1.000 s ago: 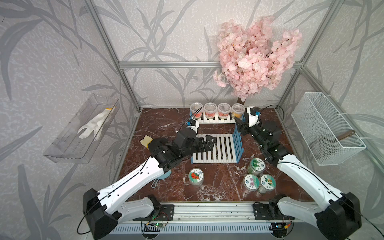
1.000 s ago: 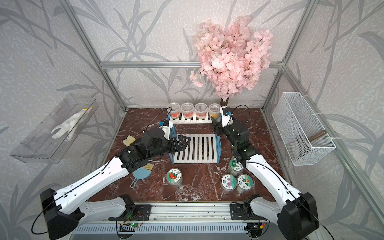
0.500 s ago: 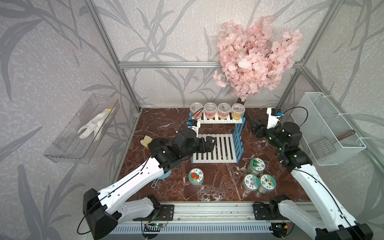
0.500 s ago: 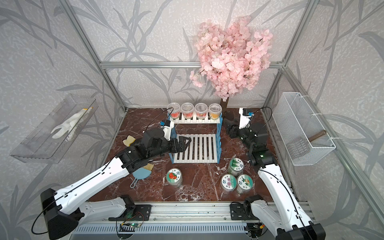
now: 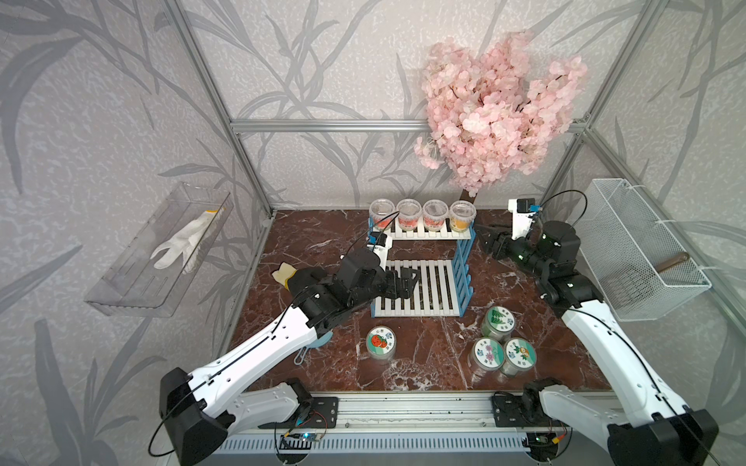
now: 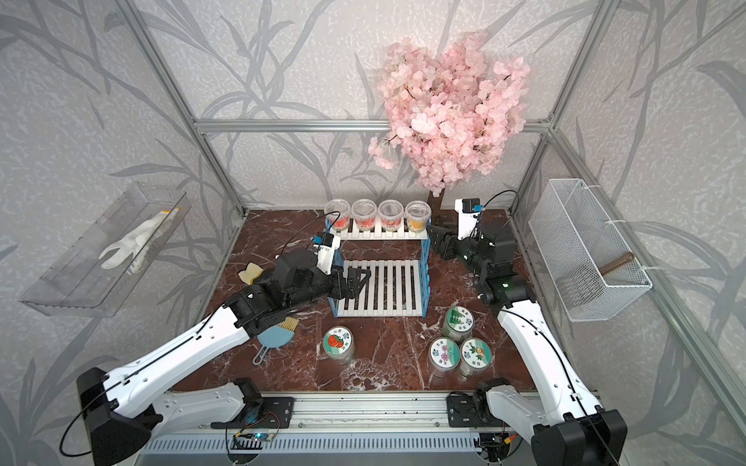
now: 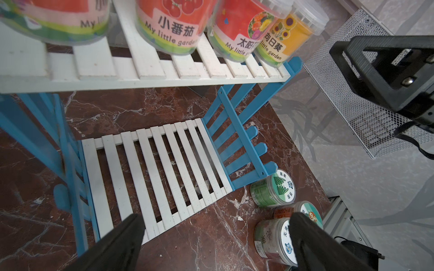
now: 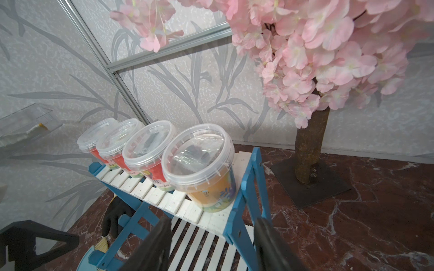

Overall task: Place the seed container on the shelf
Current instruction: Place the seed jar on the shelf, then adjust the seed jar on the shelf.

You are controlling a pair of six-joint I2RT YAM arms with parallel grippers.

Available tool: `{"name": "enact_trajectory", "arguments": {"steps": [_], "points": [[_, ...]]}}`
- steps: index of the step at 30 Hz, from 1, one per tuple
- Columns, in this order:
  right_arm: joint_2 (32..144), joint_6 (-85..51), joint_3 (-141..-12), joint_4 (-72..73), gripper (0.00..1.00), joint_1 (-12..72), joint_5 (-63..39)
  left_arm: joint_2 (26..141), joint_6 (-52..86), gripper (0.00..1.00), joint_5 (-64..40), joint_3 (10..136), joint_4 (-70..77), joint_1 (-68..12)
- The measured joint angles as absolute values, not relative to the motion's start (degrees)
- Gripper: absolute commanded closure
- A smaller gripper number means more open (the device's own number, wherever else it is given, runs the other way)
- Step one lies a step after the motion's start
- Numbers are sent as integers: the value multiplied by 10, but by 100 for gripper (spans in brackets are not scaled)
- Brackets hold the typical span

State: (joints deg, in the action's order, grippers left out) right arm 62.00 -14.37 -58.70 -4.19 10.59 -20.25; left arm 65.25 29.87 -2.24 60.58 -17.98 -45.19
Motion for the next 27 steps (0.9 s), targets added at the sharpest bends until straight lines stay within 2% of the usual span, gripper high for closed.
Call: {"name": "enact_trajectory", "arguments": {"steps": [8, 19, 27], "points": [[616, -133, -577, -49, 24, 106, -209, 635, 269, 0, -10, 591, -173, -450], [617, -115, -584, -104, 23, 106, -224, 610, 248, 0, 12, 580, -162, -449], [626, -106, -609, -119, 27, 107, -226, 607, 244, 0, 29, 580, -164, -449]]}}
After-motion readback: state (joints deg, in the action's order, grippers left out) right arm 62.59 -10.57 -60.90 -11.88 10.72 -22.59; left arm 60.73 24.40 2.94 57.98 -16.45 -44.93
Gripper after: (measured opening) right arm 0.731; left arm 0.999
